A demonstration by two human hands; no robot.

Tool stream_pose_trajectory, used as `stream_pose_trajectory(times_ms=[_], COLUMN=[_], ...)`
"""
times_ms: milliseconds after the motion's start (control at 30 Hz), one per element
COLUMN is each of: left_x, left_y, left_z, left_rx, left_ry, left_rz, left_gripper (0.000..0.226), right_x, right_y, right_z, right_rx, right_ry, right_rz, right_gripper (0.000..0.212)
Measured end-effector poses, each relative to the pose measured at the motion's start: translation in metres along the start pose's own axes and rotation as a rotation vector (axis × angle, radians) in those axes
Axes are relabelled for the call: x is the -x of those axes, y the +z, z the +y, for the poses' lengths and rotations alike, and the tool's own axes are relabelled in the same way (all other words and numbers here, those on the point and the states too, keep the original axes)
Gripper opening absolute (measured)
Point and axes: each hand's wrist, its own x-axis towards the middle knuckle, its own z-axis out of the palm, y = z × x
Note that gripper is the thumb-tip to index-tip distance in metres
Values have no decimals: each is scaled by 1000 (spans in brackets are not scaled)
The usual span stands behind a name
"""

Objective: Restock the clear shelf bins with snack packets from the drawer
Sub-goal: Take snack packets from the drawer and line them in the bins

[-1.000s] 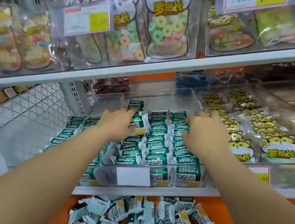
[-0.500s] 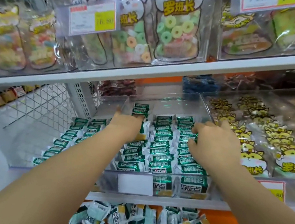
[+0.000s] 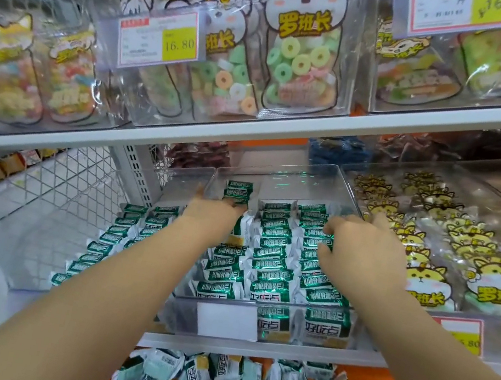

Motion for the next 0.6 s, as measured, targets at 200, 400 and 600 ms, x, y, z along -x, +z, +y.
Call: stream_pose_trajectory(times_ms=[200, 400, 600], left_x=[5, 24, 53], left_y=[16, 11, 17], left_z=[12, 14, 16], left_rx=[-168, -108, 49], left_ry=[-185, -193, -119], left_rz=[44, 211, 435], left_gripper=[76, 74, 51], right_x=[3, 12, 48], right_y=[2, 5, 1], right_z=[2, 2, -14], right_rx=[3, -50, -139], right_ry=[-32, -249, -576], right_rz=[25, 262, 210], right_gripper=[33, 14, 12])
